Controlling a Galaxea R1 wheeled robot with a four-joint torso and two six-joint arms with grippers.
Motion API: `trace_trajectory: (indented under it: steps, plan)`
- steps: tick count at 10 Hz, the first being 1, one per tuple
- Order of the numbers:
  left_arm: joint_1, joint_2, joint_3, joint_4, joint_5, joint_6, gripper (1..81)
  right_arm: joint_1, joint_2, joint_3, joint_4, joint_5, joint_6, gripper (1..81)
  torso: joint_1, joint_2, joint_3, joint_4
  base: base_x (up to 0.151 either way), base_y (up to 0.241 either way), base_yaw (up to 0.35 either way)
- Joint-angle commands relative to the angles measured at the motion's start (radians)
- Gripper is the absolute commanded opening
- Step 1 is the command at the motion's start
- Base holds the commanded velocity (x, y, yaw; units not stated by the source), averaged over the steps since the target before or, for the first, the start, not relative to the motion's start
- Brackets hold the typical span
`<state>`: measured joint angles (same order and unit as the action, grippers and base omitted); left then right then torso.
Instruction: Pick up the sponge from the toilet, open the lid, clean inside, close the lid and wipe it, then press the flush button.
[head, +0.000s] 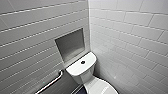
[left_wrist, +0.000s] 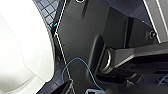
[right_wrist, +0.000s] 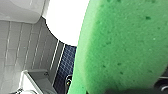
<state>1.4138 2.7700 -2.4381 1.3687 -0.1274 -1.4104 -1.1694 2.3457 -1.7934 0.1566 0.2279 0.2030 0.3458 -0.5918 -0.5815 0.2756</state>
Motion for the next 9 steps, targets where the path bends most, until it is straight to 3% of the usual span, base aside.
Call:
trace_trajectory:
  steps: [1,4,5,8,9]
  plan:
    - [-0.002,-0.01,-0.004,0.016,0.043,0.007,81.1,0.209,-0.004,-0.007,0.035,-0.058,0.007,1.0,0.0,0.0,0.0,0.0,0.0,0.0,0.0]
    - [0.032,0.011,-0.045,0.073,0.045,0.03,81.1,0.332,0.072,-0.095,0.043,-0.157,0.007,1.0,0.0,0.0,0.0,0.0,0.0,0.0,0.0]
    - [0.043,0.024,-0.067,0.075,0.046,0.031,81.1,0.351,0.095,-0.125,0.043,-0.159,0.007,1.0,0.0,0.0,-0.084,0.0,0.0,0.0,0.0]
    - [0.06,0.073,-0.145,0.073,0.045,0.036,81.1,0.429,0.115,-0.138,0.041,-0.186,0.007,1.0,0.0,0.0,-0.146,0.0,0.0,0.0,0.0]
    - [0.063,0.08,-0.162,0.07,0.045,0.033,81.1,0.46,0.117,-0.136,0.041,-0.209,0.007,1.0,0.0,0.0,-0.087,0.0,0.0,0.0,0.0]
